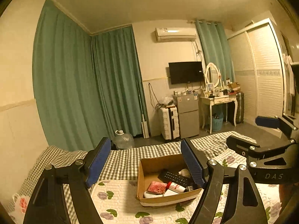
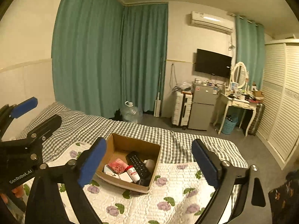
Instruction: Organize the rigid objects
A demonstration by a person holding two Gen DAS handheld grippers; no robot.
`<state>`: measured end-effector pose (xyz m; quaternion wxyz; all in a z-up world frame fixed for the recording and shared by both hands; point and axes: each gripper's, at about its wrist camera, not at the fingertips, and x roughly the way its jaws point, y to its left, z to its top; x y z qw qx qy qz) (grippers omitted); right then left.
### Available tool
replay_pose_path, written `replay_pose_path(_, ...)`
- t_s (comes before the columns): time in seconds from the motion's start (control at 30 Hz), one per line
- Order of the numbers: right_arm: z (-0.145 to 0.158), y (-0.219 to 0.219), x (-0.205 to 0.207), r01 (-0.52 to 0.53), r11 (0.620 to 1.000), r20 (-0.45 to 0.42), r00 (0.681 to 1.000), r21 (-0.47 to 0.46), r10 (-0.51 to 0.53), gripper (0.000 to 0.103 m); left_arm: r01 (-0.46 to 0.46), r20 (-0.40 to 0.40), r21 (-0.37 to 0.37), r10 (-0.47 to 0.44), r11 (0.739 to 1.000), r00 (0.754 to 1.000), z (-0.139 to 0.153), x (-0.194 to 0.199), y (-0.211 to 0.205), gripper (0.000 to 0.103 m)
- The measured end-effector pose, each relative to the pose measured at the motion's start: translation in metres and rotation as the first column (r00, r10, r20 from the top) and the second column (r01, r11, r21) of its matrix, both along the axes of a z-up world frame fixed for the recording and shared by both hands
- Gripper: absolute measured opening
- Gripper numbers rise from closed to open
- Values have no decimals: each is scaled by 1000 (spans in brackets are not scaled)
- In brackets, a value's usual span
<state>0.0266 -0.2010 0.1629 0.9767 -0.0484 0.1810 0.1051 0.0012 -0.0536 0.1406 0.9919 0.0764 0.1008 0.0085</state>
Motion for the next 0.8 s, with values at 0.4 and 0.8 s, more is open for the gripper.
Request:
replay_pose_path(0.4, -73, -14, -4, 92, 986, 127, 986, 136, -110, 103, -25, -66, -69, 20, 997, 998, -92, 26, 21, 81)
replay_pose_path(0.8, -152, 5, 35, 138, 986, 3, 990, 89, -139, 103, -56, -141, -62, 47, 996, 989, -146, 49, 29, 81)
